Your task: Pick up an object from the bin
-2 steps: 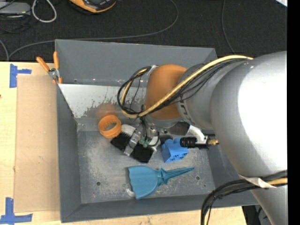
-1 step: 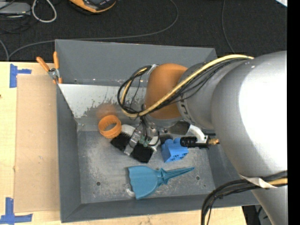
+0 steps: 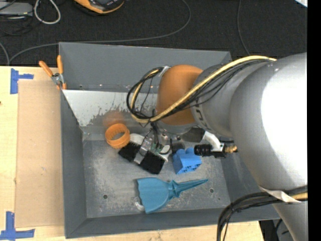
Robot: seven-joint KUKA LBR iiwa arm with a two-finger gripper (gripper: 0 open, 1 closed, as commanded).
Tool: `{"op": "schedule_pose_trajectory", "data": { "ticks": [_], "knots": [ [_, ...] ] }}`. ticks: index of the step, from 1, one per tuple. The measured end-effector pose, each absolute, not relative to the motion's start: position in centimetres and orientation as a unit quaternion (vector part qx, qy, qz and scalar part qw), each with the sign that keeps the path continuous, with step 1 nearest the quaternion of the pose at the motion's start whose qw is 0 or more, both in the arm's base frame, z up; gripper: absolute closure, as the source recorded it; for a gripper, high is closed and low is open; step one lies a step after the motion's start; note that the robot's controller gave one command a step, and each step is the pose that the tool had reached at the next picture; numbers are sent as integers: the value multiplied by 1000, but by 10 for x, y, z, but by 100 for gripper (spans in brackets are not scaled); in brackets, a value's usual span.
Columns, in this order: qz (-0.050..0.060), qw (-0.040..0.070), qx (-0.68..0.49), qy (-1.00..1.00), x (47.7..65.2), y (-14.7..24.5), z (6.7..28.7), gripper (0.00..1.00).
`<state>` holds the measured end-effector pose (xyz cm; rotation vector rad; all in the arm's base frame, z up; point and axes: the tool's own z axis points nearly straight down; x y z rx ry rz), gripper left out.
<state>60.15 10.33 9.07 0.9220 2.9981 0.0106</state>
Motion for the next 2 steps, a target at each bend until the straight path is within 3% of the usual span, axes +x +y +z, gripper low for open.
{"op": "schedule_pose_trajectory", "data": {
  "ticks": [1, 2],
  "knots": [
    [2, 0, 293, 956, 600, 102, 131, 100],
    [2, 0, 292, 956, 600, 102, 155, 100]
  ]
}}
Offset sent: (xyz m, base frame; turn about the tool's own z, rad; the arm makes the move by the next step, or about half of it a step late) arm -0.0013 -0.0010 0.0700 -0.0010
